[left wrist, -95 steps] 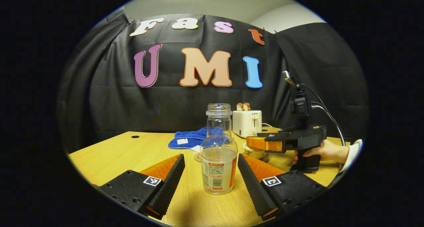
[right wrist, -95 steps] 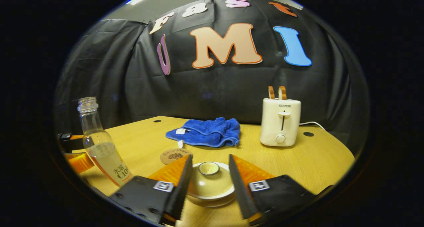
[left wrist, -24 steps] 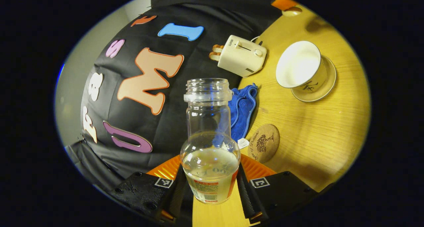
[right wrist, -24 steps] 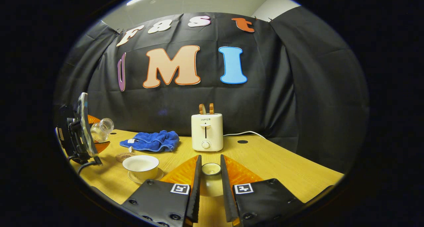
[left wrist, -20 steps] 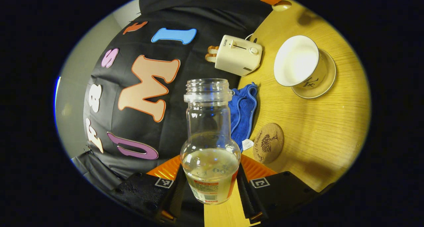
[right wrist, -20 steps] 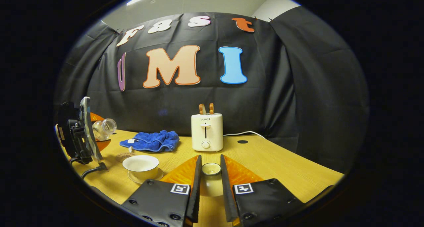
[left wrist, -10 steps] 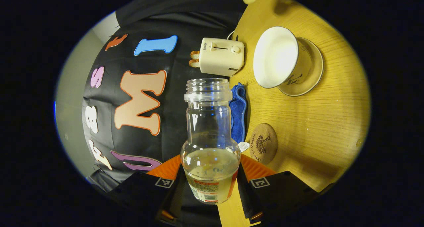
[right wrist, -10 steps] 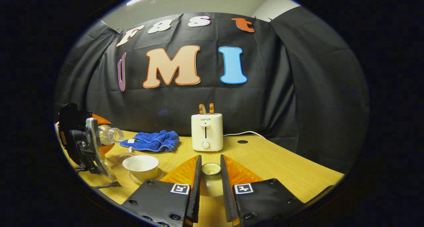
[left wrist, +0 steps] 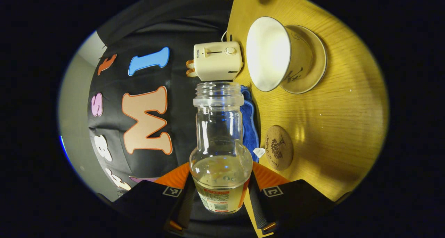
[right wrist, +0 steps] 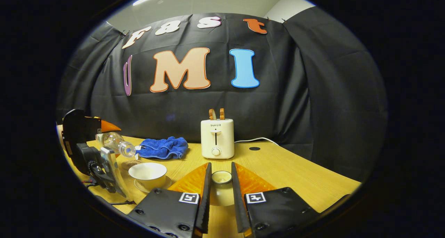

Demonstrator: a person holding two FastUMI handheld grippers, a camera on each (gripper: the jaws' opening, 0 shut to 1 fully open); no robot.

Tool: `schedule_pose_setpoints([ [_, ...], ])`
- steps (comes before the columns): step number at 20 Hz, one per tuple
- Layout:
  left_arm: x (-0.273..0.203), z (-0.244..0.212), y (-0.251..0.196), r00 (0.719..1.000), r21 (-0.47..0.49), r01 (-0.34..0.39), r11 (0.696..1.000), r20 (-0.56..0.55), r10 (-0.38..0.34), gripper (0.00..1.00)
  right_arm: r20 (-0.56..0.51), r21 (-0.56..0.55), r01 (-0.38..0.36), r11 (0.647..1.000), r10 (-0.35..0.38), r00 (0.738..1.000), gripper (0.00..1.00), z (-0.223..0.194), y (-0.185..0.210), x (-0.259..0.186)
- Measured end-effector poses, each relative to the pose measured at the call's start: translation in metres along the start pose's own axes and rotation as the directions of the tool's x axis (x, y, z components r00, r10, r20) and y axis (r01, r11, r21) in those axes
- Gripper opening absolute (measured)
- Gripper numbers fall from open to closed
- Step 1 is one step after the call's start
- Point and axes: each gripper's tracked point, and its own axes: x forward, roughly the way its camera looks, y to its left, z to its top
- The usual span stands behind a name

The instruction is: Open the teacup lid with one hand, grasp the water bottle and pour water into the teacup with the other hand; after pouring, place the water bottle on the coaster and then close the teacup lid.

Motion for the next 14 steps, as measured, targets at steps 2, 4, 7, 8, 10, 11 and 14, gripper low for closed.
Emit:
schedule_pose_setpoints([
  [2, -0.0005, 0.0006, 0.0013, 1.0, 0.023, -0.001, 1.0, -0.001, 0.001, 0.69, 0.0, 0.0, 0.0, 1.0, 0.0, 1.0, 0.34, 0.0003, -0.0001, -0.001],
  [4, -0.0014, 0.0003, 0.0022, 1.0, 0.04, -0.001, 0.999, -0.004, 0.001, 0.68, 0.001, 0.0, 0.0, 1.0, 0.0, 1.0, 0.34, -0.0001, 0.0001, 0.0],
  [7, -0.0001, -0.0009, 0.0019, 1.0, 0.072, 0.007, 0.997, -0.012, -0.007, 0.69, 0.001, 0.0, 0.0, 1.0, 0.0, 1.0, 0.34, -0.0003, -0.0001, 0.0001],
  [8, -0.0004, -0.0018, 0.0025, 1.0, 0.082, 0.009, 0.997, -0.013, -0.008, 0.69, 0.0, 0.0, 0.0, 1.0, 0.0, 1.0, 0.34, -0.0001, 0.0002, 0.0002],
  [10, -0.0011, -0.0018, 0.0039, 1.0, 0.094, 0.006, 0.996, -0.011, -0.005, 0.68, 0.001, -0.001, 0.0, 1.0, 0.0, 1.0, 0.34, -0.0002, 0.0001, 0.0],
  [11, -0.0008, -0.0015, 0.0043, 1.0, 0.101, 0.005, 0.995, -0.011, -0.004, 0.68, 0.001, -0.001, 0.0, 1.0, 0.0, 1.0, 0.34, -0.0004, 0.0, 0.0002],
  [14, -0.0014, -0.0013, 0.0068, 1.0, 0.12, 0.003, 0.993, -0.013, -0.001, 0.68, 0.0, 0.0, 0.0, 1.0, 0.0, 1.0, 0.34, -0.0002, 0.0, 0.0001],
])
